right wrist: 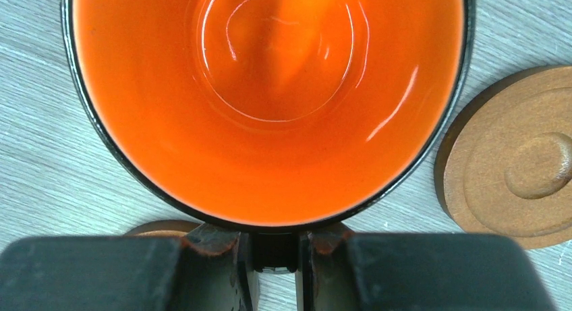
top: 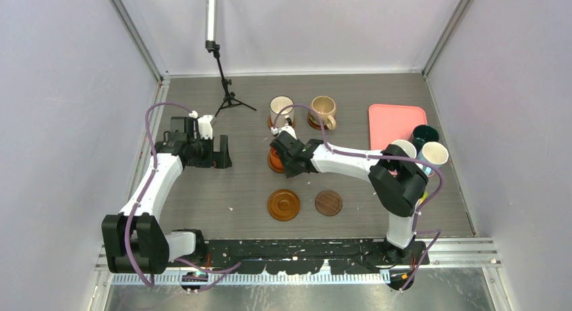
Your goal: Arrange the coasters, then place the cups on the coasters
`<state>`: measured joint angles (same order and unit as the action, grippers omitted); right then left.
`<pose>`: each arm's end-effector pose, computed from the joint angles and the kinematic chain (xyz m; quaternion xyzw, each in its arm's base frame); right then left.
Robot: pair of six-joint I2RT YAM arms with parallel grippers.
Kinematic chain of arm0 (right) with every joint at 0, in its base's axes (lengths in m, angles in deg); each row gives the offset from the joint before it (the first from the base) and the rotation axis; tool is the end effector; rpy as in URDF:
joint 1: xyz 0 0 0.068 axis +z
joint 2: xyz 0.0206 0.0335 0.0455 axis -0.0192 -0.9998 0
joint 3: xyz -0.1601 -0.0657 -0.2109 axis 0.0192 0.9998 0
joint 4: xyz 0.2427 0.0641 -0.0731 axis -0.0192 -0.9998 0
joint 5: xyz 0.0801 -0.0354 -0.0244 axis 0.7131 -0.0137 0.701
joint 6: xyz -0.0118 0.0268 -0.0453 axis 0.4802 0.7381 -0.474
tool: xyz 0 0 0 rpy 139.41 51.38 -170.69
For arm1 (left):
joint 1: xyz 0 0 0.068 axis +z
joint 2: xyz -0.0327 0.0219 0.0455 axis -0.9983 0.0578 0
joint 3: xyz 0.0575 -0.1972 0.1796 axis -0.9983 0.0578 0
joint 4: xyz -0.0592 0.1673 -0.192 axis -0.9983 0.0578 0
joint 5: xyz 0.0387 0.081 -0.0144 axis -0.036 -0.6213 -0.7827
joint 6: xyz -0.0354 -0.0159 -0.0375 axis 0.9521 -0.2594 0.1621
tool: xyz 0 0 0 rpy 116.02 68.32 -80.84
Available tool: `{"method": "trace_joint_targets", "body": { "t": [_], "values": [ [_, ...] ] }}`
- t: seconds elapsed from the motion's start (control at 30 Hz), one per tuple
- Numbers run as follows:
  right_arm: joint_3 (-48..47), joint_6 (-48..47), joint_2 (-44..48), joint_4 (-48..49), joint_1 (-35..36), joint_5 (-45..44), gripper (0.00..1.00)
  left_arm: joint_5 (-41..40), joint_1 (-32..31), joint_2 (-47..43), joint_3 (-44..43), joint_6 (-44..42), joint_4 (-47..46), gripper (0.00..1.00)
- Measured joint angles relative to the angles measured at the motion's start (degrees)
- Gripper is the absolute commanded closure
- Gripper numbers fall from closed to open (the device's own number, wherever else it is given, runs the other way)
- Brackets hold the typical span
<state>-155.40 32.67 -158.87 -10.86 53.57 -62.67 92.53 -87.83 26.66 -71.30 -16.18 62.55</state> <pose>0.2404 0.2985 0.1861 -0.2131 0.9345 0.0626 0.2780 0.2383 -0.0157 0.2492 0.0399 0.9462 -0.1537 0.2820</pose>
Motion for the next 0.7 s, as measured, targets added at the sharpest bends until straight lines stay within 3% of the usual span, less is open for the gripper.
{"method": "trace_joint_targets", "body": {
  "t": [0.3,0.57,0.7],
  "values": [
    [-0.81,0.26,-0.31,0.39,-0.02,-0.09,0.57,0.0,0.04,0.0,0.11,0.74,-0.17,0.0],
    [-0.74,-1.16,0.02,-0.37,-0.11,-0.15,0.25,0.33,0.04,0.11,0.09,0.74,-0.17,0.0],
    [1.38,-3.8,3.41,-1.75,-0.66,0.79,0.2,1.07,0.04,0.63,0.07,0.13,0.22,0.0]
  ]
}}
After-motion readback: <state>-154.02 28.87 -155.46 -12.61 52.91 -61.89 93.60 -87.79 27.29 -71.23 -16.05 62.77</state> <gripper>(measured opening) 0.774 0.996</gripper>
